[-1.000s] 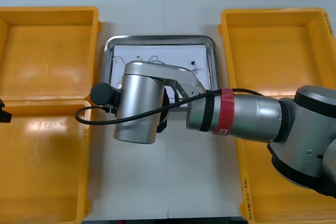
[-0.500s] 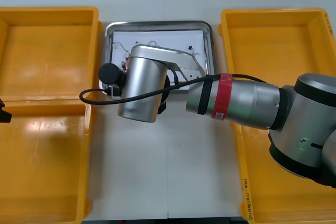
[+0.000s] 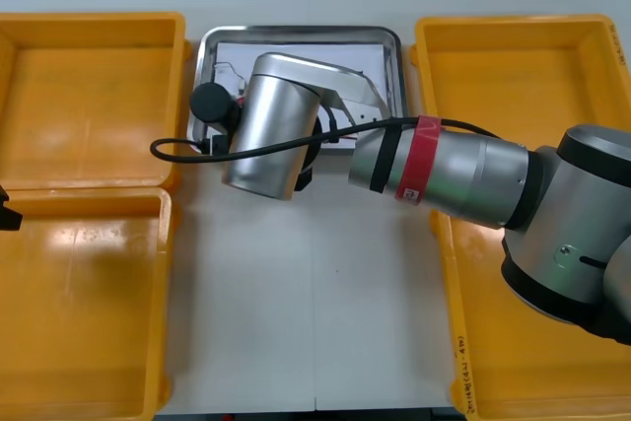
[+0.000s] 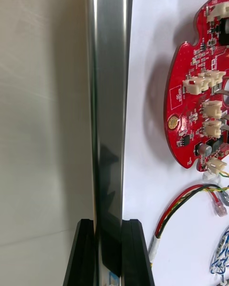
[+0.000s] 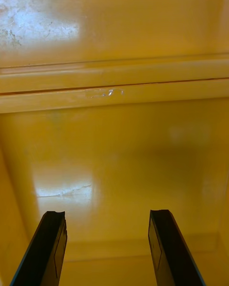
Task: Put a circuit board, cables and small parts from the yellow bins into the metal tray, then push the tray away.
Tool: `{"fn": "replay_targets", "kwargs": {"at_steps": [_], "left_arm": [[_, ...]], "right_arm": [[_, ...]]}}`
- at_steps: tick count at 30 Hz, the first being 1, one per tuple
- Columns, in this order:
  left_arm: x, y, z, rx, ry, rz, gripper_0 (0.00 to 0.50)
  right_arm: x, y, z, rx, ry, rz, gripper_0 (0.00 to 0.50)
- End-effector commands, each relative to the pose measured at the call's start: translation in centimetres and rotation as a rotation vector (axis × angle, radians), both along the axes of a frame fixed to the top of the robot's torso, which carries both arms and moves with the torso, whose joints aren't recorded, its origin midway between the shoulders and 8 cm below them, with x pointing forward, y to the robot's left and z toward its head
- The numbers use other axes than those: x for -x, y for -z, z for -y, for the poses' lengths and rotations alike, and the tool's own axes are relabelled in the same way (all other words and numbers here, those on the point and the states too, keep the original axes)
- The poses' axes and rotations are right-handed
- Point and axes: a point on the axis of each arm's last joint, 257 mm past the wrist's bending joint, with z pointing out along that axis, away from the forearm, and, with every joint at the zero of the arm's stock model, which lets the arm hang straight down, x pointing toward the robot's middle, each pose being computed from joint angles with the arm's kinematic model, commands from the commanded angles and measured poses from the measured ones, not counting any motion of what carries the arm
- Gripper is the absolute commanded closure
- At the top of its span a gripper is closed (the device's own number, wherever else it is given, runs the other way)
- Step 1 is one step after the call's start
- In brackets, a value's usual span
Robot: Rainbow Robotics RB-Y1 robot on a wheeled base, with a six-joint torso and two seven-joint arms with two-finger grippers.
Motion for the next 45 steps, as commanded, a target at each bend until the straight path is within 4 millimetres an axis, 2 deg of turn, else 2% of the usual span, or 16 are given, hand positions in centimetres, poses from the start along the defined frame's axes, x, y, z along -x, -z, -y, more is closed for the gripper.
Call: {"fn": "replay_targets", "kwargs": {"at_steps": [1,25,45], "left_arm": [[0.3,-0.5,-0.5,-0.044,0.057,0.02,0.0],[0.3,-0.5,-0.5,-0.044,0.057,0.02,0.0],[0.3,-0.5,-0.5,-0.044,0.057,0.02,0.0]], "right_arm": [[-1.6,-4.6,-2.9,-0.03,-0.057,0.082,0.5],[-6.4,-6.9,-2.4,-0.043,-0.074,0.225,0.5],[-8.6,-7.4,-2.5,-0.078,-0.095,0.28,0.5]]}}
